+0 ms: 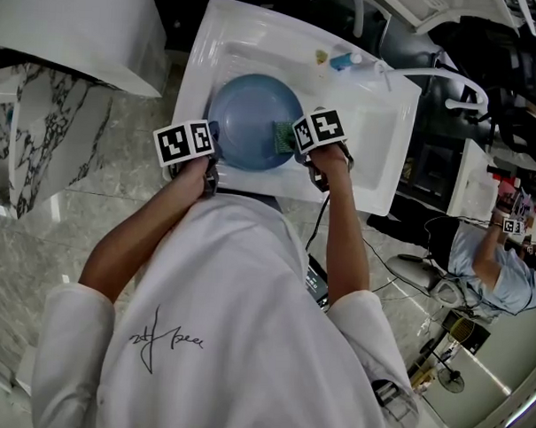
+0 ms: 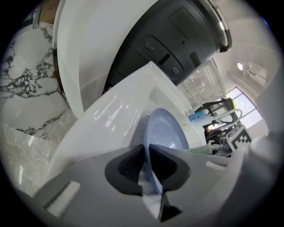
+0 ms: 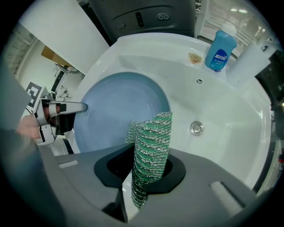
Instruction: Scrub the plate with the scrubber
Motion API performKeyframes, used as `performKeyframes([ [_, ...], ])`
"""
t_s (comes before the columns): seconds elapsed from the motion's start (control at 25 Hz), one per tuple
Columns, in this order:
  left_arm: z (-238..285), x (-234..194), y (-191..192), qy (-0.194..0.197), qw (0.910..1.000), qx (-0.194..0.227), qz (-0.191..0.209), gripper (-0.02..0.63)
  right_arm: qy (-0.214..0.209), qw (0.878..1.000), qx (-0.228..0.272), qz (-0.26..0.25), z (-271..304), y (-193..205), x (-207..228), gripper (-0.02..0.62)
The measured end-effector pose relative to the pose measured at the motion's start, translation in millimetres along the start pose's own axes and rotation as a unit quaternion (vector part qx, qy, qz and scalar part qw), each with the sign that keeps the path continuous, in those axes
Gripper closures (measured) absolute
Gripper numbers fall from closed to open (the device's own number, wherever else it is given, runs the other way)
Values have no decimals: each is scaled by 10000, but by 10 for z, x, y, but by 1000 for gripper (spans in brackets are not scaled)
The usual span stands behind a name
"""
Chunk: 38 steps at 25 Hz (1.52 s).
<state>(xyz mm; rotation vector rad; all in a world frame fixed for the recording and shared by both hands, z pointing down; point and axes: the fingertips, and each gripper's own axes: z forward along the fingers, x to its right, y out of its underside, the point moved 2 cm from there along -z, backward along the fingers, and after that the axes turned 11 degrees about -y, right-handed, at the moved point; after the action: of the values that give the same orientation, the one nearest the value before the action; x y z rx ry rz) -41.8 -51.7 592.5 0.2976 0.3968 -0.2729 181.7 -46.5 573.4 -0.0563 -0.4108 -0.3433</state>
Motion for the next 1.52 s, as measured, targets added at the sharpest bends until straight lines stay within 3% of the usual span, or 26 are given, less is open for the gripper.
performKeyframes([
  [0.56,-4,16,-2,88,10000,-16,-43,517,-507,9984,-266,5,117,114,-252,529],
  [1.52,-15,-2,-8,131,9999,5,-97,517,-975,9950,-133,172,254,128,-483,529],
])
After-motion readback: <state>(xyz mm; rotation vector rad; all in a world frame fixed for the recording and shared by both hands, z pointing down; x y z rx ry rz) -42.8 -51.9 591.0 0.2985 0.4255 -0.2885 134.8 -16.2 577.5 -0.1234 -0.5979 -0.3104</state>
